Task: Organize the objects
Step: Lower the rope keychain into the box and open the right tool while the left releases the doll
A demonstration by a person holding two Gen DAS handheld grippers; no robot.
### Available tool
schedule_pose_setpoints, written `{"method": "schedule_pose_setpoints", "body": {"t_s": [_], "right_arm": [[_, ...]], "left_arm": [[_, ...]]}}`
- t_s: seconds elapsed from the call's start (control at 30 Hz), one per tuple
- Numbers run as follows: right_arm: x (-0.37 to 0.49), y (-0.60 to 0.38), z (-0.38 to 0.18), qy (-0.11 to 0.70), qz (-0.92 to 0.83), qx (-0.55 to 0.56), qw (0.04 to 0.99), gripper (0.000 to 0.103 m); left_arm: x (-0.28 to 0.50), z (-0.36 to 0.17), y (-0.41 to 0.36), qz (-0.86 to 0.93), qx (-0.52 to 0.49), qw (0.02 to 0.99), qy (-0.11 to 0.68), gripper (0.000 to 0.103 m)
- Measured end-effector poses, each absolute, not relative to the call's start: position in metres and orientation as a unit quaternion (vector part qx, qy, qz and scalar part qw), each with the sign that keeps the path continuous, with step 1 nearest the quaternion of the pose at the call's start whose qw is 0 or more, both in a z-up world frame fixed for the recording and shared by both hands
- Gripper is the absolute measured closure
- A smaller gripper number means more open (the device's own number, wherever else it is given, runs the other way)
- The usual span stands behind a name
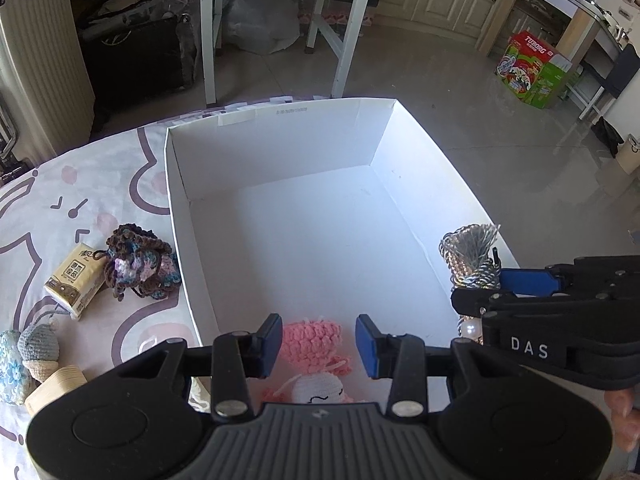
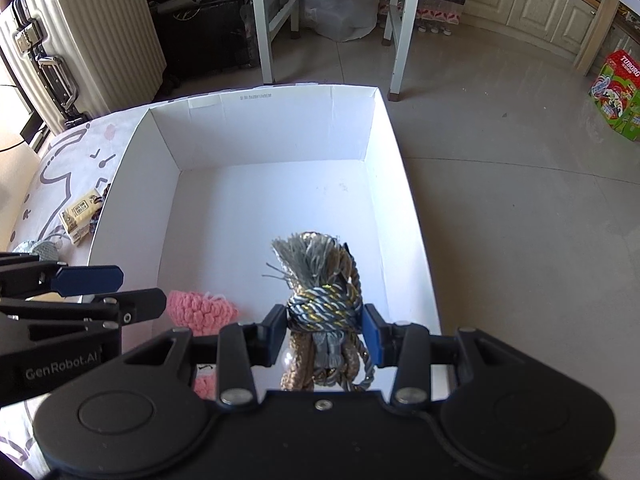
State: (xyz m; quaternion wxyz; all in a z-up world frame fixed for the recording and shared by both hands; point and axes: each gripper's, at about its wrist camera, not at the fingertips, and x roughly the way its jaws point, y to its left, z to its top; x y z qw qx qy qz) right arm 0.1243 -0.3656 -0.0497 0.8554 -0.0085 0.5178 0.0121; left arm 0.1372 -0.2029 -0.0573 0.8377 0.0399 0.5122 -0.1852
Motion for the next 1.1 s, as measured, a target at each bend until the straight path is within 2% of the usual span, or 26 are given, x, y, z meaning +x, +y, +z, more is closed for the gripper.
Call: {"method": "schedule_pose_setpoints", "body": {"t_s": [0.5,0.6,0.67,0.83,1.1], "right_arm": [[0.1244,-0.3668,-0.0527,0.530,0.018,-0.007,0.848,0.061],[0.1245,-0.3678,-0.0524,0.531,0.013,-0.007,0.847,0.055],[0.1245,-0.3684,-0.0517,0.531,0.010,-0.007,0.847,0.053],[0.1235,-0.3692,-0.0494,0.530,0.007,-0.006,0.848,0.053],[0.1188,-0.3715,-0.0433,0.525,0.004,-0.004,0.851,0.052]], "left_arm": [[0.1378,-0.0640,-0.2045,-0.185,0.050,0.831,0.522,0.061],[0.1378,-0.0648,-0.2041,-0.183,0.050,0.829,0.525,0.059],[0.1366,-0.0644,-0.2048,-0.184,0.052,0.830,0.525,0.053],[0.1341,-0.0618,-0.2046,-0.186,0.053,0.830,0.523,0.049],[0.1303,-0.0566,-0.1979,-0.171,0.046,0.831,0.527,0.024]]}}
